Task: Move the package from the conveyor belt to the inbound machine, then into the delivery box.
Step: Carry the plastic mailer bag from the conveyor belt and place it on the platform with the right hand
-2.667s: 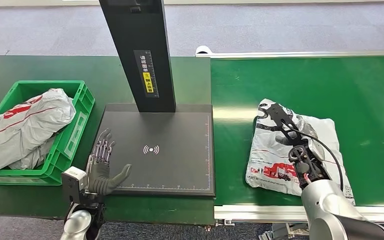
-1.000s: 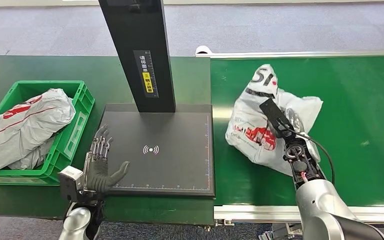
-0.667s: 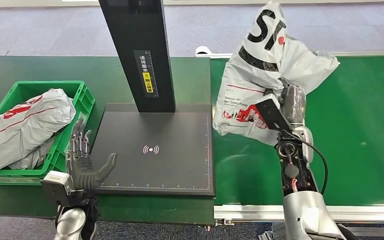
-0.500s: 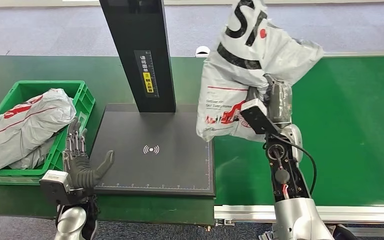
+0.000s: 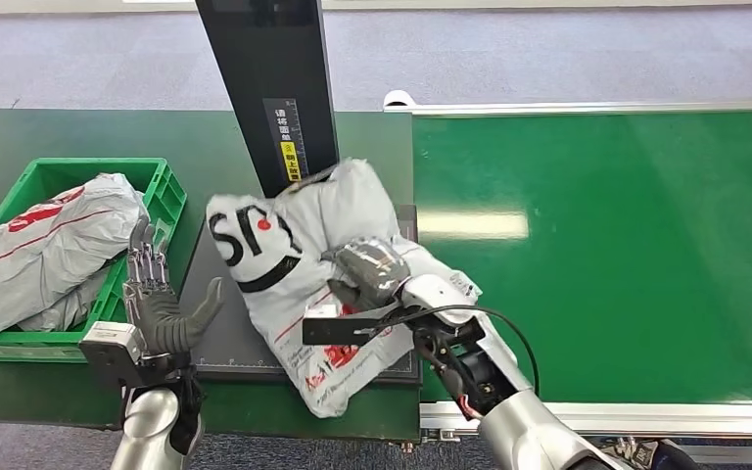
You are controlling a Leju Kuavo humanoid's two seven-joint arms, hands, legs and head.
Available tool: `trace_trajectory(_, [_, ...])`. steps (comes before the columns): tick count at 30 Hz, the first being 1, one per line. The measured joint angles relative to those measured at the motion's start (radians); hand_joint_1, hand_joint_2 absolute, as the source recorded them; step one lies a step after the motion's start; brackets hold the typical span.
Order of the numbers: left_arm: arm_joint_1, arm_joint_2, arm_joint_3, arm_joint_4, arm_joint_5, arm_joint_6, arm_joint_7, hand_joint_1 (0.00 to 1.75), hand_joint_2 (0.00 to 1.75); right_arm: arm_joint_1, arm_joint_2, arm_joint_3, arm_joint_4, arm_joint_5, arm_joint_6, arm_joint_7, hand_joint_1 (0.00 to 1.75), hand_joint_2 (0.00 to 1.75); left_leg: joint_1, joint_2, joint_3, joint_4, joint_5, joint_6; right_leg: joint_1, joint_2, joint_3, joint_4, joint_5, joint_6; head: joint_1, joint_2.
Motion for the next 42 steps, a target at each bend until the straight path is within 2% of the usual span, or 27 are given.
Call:
trace_trajectory(5, [-0.016,0.005,-0.015,0.022,0.006,-0.001,0.001,0.00,1.75,-0.035,0.022,0.101,0.147,0.005,0.083,0.043,1.75,1.75,0.000,0.000,0.000,0.000,0.000,0.000,0.000,0.000,0.000,0.000,0.000,0.000,0.000,0.000])
trace_trajectory(7, [-0.022,0.007,-0.021,0.032,0.010,-0.002,0.002,0.00,1.75,-0.049,0.026,0.124,0.181,0.004,0.094,0.051,1.63,1.75,0.000,0.000,0.000,0.000,0.000,0.000,0.000,0.000,0.000,0.000,0.000,0.000,0.000,0.000])
trace_trajectory(9, [-0.025,0.009,-0.028,0.041,0.014,-0.002,0.002,0.00,1.75,-0.059,0.028,0.141,0.202,0.006,0.070,0.062,0.76,1.75,0.000,0.000,0.001,0.000,0.000,0.000,0.000,0.000,0.000,0.000,0.000,0.000,0.000,0.000])
trace_trajectory(11, [-0.025,0.012,-0.034,0.047,0.019,-0.001,0.002,0.00,1.75,-0.061,0.029,0.154,0.212,0.010,0.000,0.069,0.00,1.75,0.000,0.000,0.001,0.000,0.000,0.000,0.000,0.000,0.000,0.000,0.000,0.000,0.000,0.000])
trace_trajectory(18, [-0.012,0.015,-0.044,0.053,0.023,0.000,-0.003,0.00,1.75,-0.044,0.024,0.163,0.212,-0.013,-0.229,0.045,0.00,1.75,0.000,0.000,0.001,0.000,0.000,0.000,0.000,0.000,0.000,0.000,0.000,0.000,0.000,0.000])
trace_trajectory(21, [-0.005,0.017,-0.045,0.053,0.026,-0.002,-0.005,0.00,1.75,-0.029,0.019,0.145,0.187,-0.050,-0.293,0.019,0.00,1.75,0.000,0.000,0.001,0.000,0.000,0.000,0.000,0.000,0.000,0.000,0.000,0.000,0.000,0.000])
trace_trajectory(24, [0.001,0.018,-0.049,0.053,0.030,-0.004,-0.006,0.00,1.75,-0.009,0.016,0.108,0.144,-0.113,-0.318,-0.022,0.00,1.75,0.000,0.000,0.001,0.000,0.000,0.000,0.000,0.000,0.000,0.000,0.000,0.000,0.000,0.000])
trace_trajectory(30, [0.004,0.022,-0.069,0.063,0.031,-0.049,0.022,0.00,1.75,0.031,0.011,0.022,0.061,-0.254,-0.307,-0.070,0.00,1.75,0.000,0.000,0.001,0.000,0.000,0.000,0.000,0.000,0.000,0.000,0.000,0.000,0.000,0.000])
trace_trajectory(36, [0.003,0.030,-0.109,0.106,0.002,-0.132,0.085,0.00,1.75,0.056,0.011,-0.102,0.006,-0.548,-0.187,-0.147,0.00,1.75,0.000,0.000,0.001,0.000,0.000,0.000,0.000,0.000,0.000,0.000,0.000,0.000,0.000,0.000])
trace_trajectory(40, [-0.002,0.045,-0.157,0.146,-0.025,-0.278,0.151,0.00,1.75,0.061,0.008,-0.181,-0.016,-0.728,-0.114,-0.170,0.00,1.75,0.000,0.000,0.001,0.000,0.000,0.000,0.000,0.000,0.000,0.000,0.000,0.000,0.000,0.000])
trace_trajectory(42, [-0.008,0.055,-0.187,0.168,-0.063,-0.322,0.174,0.00,1.75,0.061,0.005,-0.211,-0.020,-0.786,-0.101,-0.174,0.00,1.75,0.000,0.000,0.001,0.000,0.000,0.000,0.000,0.000,0.000,0.000,0.000,0.000,0.000,0.000])
